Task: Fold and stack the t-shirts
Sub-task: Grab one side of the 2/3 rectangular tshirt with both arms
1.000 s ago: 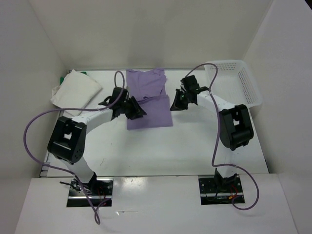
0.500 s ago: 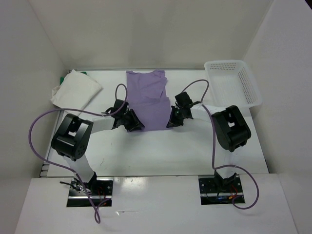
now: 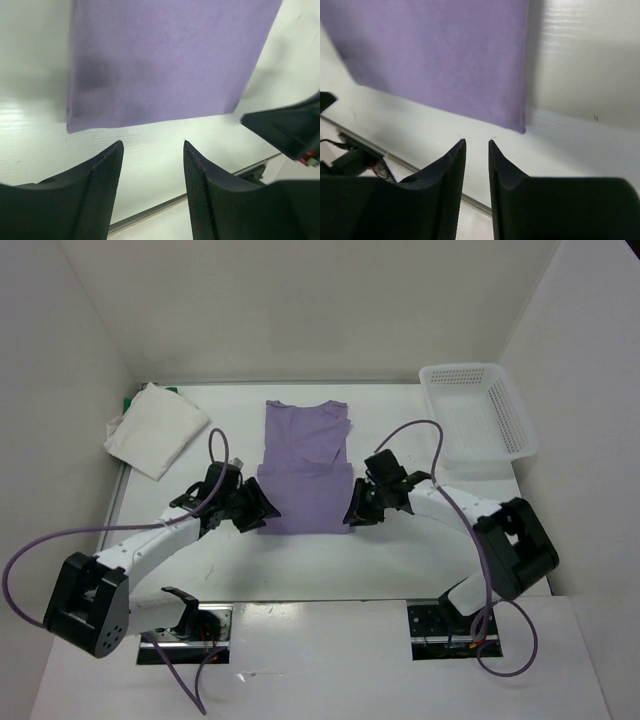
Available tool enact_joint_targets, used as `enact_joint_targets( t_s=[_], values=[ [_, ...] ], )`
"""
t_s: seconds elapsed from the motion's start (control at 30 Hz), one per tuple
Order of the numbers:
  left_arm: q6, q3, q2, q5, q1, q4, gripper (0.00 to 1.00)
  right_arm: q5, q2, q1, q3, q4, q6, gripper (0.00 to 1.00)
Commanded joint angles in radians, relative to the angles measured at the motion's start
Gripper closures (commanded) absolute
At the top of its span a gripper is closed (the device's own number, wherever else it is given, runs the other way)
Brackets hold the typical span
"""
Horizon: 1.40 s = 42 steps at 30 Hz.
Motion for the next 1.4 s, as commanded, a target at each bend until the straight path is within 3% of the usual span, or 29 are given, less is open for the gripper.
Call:
enact_joint_targets(
  t_s=[0.0, 0.17, 0.43, 0.57, 0.7, 0.8, 0.83, 1.03, 1.23, 1.37],
  values=[
    [-0.004, -0.061, -0.052, -0.045, 0.018, -0.081, 0.41, 0.006, -0.126, -0.025, -0.034, -0.004, 0.029, 0.69],
    [-0.080, -0.163, -0.066, -0.074, 0.018, -0.009, 0.41, -0.014, -0.099, -0.035, -0.114, 0.055, 0.040, 0.56],
    [-0.128, -0.154, 0.012, -0.133, 0.018, 0.078, 0.39, 0.004, -0.013, -0.067, -0.125, 0.134, 0.049, 0.53],
    [-0.148, -0.163, 0.011, -0.172, 0.018, 0.087, 0.50, -0.017, 0.024, -0.067, -0.143, 0.174, 0.049, 0.53],
    [-0.159, -0.174, -0.002, -0.195, 0.027, 0.109, 0.64, -0.017, 0.033, -0.067, -0.143, 0.174, 0.049, 0.59],
    [-0.159, -0.174, -0.002, -0.208, 0.027, 0.121, 0.73, -0.008, 0.033, -0.067, -0.143, 0.184, 0.049, 0.69],
    [-0.159, -0.174, 0.012, -0.208, 0.027, 0.121, 0.75, -0.008, 0.033, -0.067, -0.143, 0.184, 0.049, 0.78],
    [-0.131, -0.145, 0.044, -0.208, 0.027, 0.130, 0.96, -0.008, 0.022, -0.067, -0.143, 0.174, 0.049, 0.98],
    [-0.084, -0.136, -0.031, -0.137, 0.027, 0.029, 1.00, -0.008, -0.068, -0.067, -0.169, 0.121, 0.063, 1.00],
    [-0.064, -0.162, -0.203, -0.047, 0.027, -0.107, 1.00, -0.030, -0.203, -0.047, -0.230, 0.029, 0.109, 1.00]
  ],
)
